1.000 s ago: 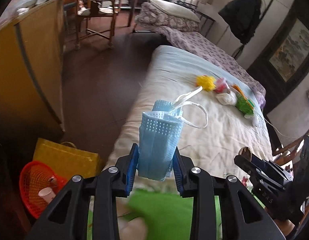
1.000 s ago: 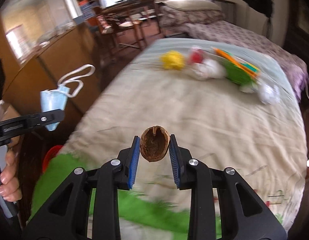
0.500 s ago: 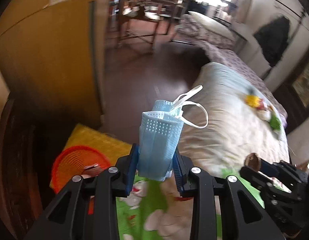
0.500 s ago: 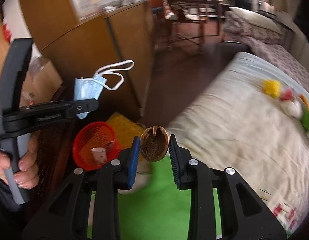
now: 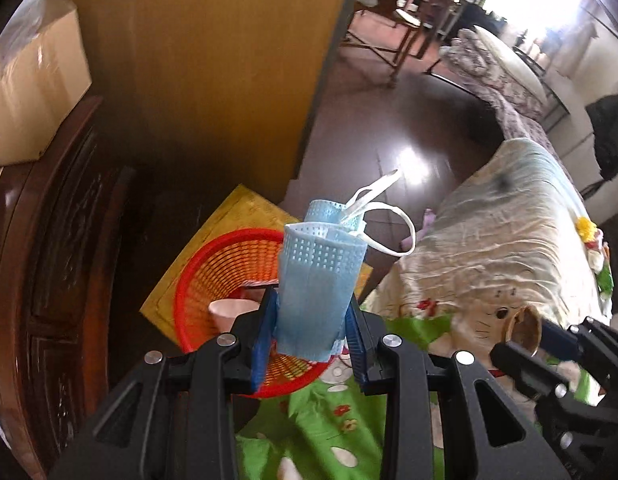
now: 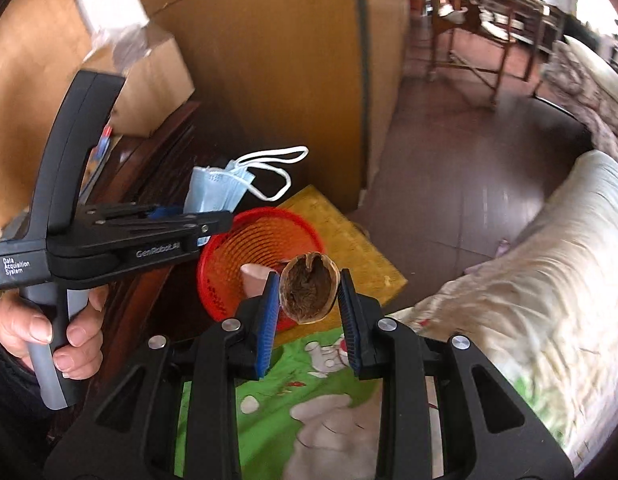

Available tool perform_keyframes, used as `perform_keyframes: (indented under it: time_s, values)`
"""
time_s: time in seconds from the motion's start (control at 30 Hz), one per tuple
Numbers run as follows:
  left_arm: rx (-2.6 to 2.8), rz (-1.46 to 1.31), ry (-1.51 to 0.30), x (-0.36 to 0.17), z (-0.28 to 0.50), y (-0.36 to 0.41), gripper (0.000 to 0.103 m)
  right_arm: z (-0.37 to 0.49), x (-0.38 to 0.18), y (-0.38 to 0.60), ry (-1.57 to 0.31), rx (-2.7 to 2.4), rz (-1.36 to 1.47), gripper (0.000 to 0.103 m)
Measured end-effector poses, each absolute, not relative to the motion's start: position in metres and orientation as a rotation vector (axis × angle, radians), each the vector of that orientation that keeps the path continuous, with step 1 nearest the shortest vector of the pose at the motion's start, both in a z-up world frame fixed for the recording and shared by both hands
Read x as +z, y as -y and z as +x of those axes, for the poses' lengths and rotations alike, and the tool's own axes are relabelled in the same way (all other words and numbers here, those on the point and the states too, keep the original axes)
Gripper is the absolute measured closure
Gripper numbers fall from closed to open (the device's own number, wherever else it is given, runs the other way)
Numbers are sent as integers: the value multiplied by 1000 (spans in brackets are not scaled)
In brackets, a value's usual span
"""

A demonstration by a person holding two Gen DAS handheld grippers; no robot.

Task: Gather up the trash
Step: 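Carry the mask and walnut shell to the red wastebasket with both tools, then open both tools over the wastebasket to drop the mask and shell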

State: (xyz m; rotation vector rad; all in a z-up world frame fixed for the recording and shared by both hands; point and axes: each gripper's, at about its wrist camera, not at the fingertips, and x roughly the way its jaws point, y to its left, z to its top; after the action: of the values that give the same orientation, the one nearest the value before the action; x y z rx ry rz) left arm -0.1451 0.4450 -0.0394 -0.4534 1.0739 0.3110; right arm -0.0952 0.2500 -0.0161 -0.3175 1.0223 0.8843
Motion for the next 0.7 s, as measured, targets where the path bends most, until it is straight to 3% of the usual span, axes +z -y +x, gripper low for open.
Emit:
perform_keyframes:
  time_s: [0.43,0.57,0.7]
  values:
    - [395,-505,-1117,-68,-147,-480,70,-105,-68,-316,-1131,949,-417,73]
    - [423,-519,-1131,-76,-149,-489,65,-102,-79,-330,-1157,952,-407,72]
    - [437,-536,-1142,-80,-150,-495,56,-95,-86,-328,-1161,932,-386,55]
